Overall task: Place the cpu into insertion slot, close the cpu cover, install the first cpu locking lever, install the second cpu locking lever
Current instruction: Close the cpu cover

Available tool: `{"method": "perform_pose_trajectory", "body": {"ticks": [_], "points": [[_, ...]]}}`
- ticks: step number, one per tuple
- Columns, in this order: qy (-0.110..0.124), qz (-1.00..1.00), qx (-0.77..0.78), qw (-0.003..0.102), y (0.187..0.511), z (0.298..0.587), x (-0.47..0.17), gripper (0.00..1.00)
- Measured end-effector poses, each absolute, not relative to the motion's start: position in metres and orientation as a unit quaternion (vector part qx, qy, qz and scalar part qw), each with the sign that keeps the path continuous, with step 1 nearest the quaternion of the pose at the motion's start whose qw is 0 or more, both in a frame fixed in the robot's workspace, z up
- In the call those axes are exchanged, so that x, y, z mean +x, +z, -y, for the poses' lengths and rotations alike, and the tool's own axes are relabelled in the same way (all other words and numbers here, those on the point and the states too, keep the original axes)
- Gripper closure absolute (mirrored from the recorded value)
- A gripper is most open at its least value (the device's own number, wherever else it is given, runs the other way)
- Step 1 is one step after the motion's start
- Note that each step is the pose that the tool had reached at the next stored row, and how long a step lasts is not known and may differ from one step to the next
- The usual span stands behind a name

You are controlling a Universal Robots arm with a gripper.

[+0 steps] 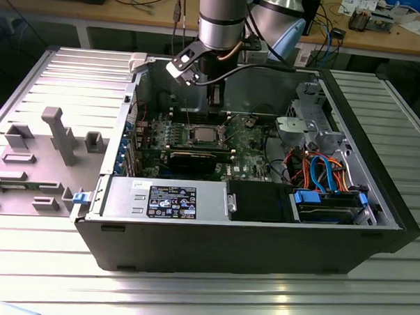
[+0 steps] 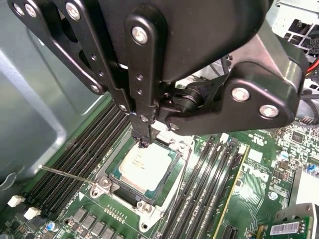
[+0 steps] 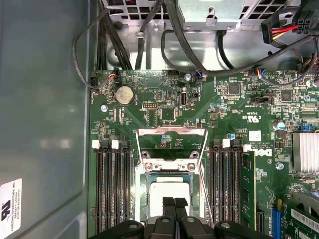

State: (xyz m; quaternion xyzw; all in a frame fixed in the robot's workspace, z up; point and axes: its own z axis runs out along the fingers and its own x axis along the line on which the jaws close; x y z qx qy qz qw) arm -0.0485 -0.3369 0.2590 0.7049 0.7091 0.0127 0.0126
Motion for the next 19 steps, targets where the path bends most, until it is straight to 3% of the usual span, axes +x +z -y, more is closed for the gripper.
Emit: {"method": "perform_pose_trajectory", "body": {"ticks": [19], "points": [[0.013,-0.709,0.705,0.013,0.277,0.337,-0.047,0.89]]}}
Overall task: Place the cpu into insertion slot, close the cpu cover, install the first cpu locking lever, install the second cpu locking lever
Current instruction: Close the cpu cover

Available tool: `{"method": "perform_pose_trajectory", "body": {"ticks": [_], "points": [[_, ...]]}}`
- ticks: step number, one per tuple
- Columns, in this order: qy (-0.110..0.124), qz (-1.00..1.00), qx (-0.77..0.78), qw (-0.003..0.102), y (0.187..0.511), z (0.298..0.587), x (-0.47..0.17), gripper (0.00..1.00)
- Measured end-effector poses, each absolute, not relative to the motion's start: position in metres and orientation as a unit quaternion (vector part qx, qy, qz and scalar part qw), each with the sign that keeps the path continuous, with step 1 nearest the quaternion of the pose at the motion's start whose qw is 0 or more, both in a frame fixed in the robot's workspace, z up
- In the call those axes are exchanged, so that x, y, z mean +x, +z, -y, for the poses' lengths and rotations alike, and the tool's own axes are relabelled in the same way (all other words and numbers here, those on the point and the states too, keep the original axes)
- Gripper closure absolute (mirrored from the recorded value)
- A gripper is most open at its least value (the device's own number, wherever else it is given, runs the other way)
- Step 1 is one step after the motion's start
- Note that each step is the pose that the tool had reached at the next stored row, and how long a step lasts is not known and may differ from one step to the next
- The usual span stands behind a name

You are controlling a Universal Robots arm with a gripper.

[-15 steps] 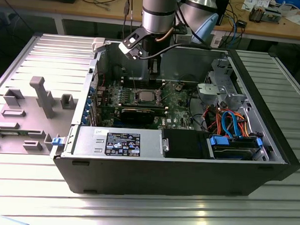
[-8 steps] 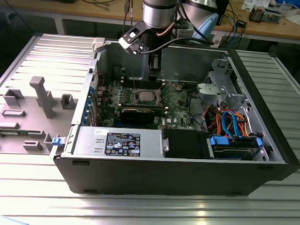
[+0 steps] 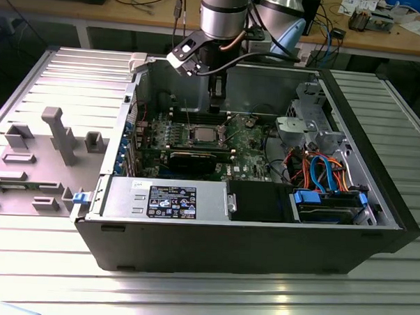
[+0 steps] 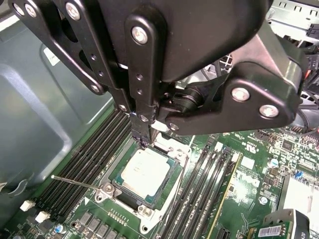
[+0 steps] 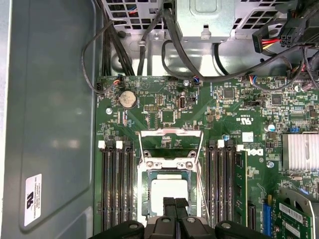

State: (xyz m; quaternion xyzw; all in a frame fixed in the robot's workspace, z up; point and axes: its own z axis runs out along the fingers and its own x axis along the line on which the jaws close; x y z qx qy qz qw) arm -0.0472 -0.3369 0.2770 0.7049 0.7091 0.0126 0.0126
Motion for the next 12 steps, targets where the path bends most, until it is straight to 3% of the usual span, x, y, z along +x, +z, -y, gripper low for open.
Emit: {"method": "perform_pose_trajectory", "body": {"ticks": [12], "points": [[0.013,-0.709,0.705,0.013,0.2770,0.3369,-0.0391,0.89]]}}
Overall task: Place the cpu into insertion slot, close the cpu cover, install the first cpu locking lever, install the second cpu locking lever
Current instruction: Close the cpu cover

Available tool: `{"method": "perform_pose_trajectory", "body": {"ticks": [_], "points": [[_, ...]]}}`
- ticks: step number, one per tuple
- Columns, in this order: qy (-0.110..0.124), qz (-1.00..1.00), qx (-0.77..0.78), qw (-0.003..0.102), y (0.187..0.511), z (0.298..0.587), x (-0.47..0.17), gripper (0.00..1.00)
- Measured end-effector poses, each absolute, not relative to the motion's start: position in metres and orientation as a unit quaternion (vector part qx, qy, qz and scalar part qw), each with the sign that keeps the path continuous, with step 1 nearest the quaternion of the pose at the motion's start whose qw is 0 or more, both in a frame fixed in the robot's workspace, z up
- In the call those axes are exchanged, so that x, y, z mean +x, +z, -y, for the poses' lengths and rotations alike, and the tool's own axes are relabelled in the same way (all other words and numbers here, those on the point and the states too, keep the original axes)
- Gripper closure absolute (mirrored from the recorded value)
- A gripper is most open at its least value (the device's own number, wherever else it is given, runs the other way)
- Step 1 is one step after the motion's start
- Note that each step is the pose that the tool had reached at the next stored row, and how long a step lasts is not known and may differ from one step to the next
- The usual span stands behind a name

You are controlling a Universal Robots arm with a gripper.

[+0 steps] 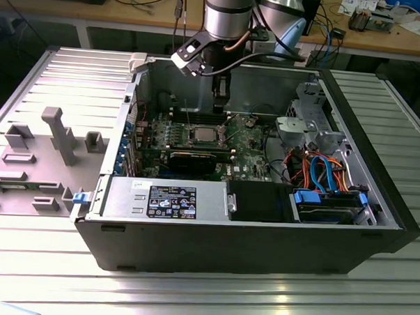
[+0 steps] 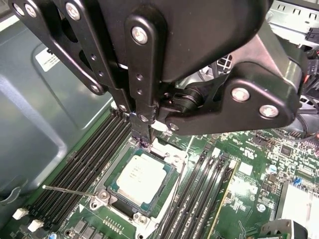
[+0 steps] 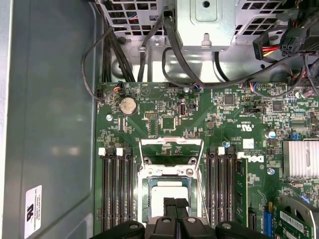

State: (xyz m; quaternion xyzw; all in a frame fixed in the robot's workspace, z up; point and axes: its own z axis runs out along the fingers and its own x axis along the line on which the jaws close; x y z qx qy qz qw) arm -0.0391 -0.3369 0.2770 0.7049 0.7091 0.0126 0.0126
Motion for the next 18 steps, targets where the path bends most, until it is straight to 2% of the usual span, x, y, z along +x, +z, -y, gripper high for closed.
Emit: {"method": "perform_pose_trajectory", "body": {"ticks": [18], "points": [[0.013,-0.709,0.705,0.013,0.277,0.337,-0.025,0.89]]}}
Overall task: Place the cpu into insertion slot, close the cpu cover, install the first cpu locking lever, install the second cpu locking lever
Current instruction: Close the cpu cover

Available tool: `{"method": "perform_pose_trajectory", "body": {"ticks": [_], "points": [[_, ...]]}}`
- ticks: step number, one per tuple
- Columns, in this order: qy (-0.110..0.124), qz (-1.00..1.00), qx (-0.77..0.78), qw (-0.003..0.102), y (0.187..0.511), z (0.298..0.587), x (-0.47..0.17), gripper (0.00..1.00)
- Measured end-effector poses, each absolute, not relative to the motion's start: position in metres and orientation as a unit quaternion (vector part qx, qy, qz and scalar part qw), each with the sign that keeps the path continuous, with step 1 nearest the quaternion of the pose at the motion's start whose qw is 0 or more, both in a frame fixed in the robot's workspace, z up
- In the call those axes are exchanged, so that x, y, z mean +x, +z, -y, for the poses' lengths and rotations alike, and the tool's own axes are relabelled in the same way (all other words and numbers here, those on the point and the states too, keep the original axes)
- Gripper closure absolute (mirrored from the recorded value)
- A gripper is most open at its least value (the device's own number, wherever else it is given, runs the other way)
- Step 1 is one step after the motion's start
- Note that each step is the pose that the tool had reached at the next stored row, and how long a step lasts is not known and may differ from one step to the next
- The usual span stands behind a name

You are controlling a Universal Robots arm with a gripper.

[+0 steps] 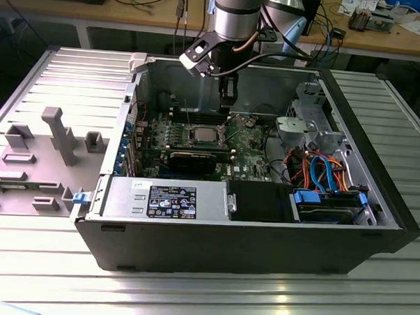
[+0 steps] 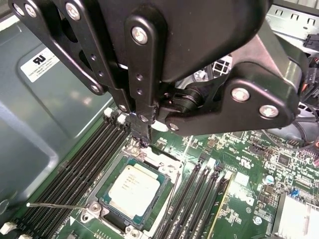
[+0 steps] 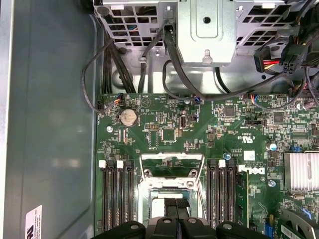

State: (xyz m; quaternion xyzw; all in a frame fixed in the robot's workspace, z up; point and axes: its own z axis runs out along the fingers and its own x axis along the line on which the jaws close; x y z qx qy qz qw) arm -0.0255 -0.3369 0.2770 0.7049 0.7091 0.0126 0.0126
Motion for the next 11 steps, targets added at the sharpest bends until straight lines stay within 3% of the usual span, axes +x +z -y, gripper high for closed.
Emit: {"method": "perform_pose_trajectory", "body": {"ticks": [11], "points": [[0.013,-0.709,0.705,0.013,0.2770,0.3369,-0.0186,0.89]]}}
